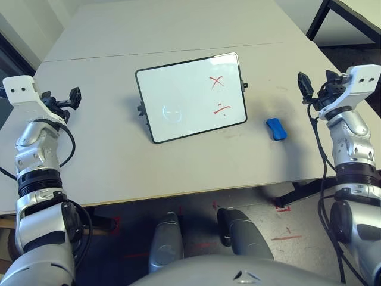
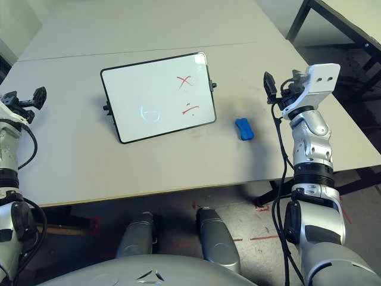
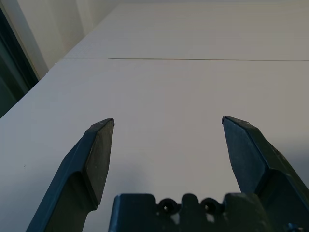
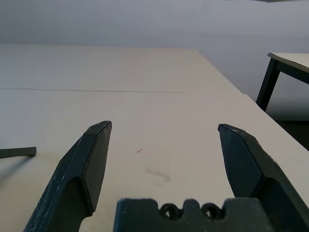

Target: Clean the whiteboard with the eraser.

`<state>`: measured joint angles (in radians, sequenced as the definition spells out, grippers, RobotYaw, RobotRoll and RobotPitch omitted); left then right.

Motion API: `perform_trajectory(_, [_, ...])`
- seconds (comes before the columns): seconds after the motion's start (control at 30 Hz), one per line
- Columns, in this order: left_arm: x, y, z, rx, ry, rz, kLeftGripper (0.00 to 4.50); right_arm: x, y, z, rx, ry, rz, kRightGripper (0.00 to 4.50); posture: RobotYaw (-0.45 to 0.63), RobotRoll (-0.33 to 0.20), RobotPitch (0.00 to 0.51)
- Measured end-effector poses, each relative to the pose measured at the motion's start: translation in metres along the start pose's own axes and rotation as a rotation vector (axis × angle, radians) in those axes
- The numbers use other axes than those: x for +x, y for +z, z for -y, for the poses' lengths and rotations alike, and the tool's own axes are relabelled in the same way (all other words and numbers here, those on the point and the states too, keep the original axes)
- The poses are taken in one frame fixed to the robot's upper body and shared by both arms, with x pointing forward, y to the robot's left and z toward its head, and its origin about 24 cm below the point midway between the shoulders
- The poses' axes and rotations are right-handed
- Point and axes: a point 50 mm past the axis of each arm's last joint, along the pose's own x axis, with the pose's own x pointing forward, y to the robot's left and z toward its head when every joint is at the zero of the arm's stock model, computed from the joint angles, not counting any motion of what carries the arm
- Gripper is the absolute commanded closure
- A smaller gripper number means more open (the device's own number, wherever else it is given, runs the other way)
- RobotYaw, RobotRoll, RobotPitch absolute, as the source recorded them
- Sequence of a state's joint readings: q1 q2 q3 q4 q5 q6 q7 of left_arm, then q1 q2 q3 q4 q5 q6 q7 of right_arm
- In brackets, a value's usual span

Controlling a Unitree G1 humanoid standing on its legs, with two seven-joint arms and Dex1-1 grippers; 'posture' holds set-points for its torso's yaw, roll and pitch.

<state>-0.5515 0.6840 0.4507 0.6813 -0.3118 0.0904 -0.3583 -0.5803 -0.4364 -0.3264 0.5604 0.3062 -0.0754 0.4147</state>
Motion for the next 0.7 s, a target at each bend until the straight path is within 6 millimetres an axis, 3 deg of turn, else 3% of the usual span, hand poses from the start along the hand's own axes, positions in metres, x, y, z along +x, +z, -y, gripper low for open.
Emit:
perform_trajectory(0.27, [-0.004,-0.004,-0.002,0.007,-0.001,-0.011,0.00,0.000,-0.001,-0.001,0.004,0.001,-0.004,0.02,-0.04,0.000,0.135])
perform_trajectory(0.43, [-0.007,0.006,0.005,0.016,-0.087,0.037,0.00,0.000,-0.002,-0.001,0.004,0.003,-0.004,0.02,-0.03,0.000,0.134])
perform_trajectory(0.6, [-0.022,0.014,0.027,0.001,-0.300,0.086,0.00,0.001,-0.003,-0.003,0.004,0.004,-0.012,0.02,-0.03,0.000,0.143])
perform_trajectory(0.7, [-0.043,0.018,0.050,-0.003,-0.546,0.090,0.00,0.001,-0.006,-0.003,0.006,0.001,-0.022,0.02,-0.03,0.000,0.151])
